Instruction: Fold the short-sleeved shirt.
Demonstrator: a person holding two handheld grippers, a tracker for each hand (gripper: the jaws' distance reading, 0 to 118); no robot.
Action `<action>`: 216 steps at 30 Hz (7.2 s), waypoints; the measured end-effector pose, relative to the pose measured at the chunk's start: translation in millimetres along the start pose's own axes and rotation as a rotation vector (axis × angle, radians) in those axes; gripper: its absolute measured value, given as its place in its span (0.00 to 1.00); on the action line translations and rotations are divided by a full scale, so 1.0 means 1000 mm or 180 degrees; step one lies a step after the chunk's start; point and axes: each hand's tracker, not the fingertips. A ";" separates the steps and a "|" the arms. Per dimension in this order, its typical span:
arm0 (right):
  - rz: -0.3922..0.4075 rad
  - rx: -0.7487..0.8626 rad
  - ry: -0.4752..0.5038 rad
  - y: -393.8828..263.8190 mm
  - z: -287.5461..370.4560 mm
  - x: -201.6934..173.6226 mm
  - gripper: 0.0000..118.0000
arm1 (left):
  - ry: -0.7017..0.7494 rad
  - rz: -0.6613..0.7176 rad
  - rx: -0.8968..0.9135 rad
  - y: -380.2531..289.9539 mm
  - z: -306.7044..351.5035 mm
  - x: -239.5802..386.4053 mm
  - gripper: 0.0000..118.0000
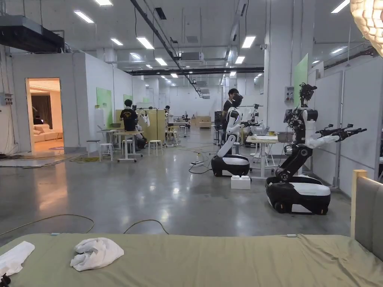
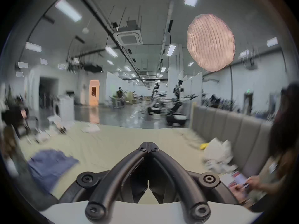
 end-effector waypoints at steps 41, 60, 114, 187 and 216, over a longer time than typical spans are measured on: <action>-0.0881 -0.0338 0.0461 -0.031 -0.008 0.033 0.00 | -0.0570 0.0823 -0.0285 -0.045 -0.018 -0.052 0.00; -0.0802 -0.0313 0.0519 -0.026 -0.005 0.020 0.00 | -0.0628 0.0395 -0.0333 -0.043 -0.013 -0.033 0.00; -0.0880 -0.0470 0.0780 -0.038 0.005 0.013 0.00 | -0.0201 0.0755 -0.0557 -0.072 0.002 -0.121 0.14; -0.1246 -0.0729 0.0616 -0.066 0.029 0.069 0.00 | -0.1850 0.0448 -0.0814 -0.048 -0.084 0.060 0.80; -0.0924 -0.0593 0.0945 -0.049 0.009 0.041 0.00 | -0.0623 0.0543 -0.0693 -0.043 -0.029 -0.041 0.00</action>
